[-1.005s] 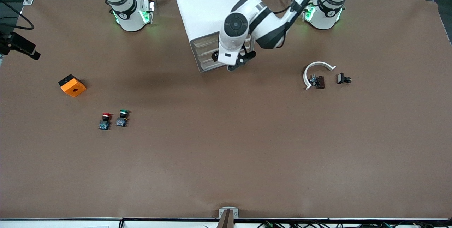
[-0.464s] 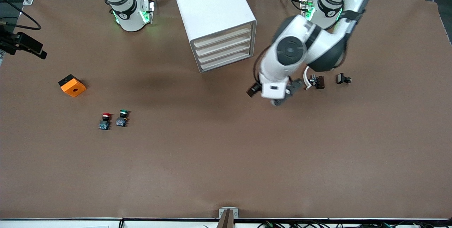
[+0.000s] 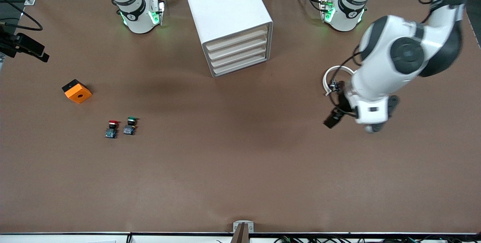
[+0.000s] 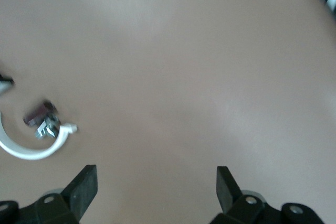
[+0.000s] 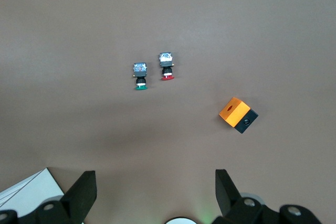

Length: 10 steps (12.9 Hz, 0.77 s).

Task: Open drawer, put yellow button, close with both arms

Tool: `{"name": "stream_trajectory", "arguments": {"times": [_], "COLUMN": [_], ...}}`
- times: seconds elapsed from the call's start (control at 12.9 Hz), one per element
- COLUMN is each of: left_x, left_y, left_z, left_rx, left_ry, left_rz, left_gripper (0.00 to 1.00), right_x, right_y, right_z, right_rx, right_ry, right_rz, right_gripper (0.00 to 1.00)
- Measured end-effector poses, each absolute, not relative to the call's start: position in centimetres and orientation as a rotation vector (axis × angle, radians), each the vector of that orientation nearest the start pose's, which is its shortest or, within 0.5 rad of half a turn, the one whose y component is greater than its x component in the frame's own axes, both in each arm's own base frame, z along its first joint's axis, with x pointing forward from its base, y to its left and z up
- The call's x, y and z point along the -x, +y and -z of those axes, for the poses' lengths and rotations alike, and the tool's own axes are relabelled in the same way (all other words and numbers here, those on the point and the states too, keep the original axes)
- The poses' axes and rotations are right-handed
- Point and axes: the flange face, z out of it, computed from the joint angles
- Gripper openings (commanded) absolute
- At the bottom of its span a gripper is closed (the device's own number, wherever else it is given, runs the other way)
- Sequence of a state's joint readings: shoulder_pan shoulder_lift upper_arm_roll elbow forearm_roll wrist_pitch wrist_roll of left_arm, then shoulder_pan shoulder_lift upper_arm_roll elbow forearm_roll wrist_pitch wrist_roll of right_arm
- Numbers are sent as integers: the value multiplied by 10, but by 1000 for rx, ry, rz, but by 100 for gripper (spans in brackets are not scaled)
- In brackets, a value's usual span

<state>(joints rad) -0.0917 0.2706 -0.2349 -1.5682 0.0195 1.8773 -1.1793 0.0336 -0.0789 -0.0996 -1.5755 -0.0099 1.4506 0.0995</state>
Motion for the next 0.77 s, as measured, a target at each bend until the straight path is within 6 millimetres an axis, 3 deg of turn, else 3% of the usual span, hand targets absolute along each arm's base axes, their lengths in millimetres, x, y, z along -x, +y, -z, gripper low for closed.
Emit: {"name": "stream_trajectory", "arguments": {"times": [0.15, 0.39, 0.54, 0.77], "left_x": [-619, -601, -583, -563], "left_y": [-141, -77, -51, -28], "left_z": [-525, -571, -594, -618], "left_rx": [2917, 2930, 2937, 3000], "left_ry": [-1315, -1210, -1129, -881], "left_rz": [37, 40, 17, 0], "left_gripper": [100, 100, 100, 100], "right_x": [-516, -518, -519, -522], "right_y": [-38, -39, -39, -39], "right_z": [-657, -667, -669, -667], "right_rx": [3133, 3132, 3132, 3133], "right_ry": [263, 266, 265, 262], "right_rz": [-59, -6, 16, 21], "right_gripper": [100, 100, 100, 100]}}
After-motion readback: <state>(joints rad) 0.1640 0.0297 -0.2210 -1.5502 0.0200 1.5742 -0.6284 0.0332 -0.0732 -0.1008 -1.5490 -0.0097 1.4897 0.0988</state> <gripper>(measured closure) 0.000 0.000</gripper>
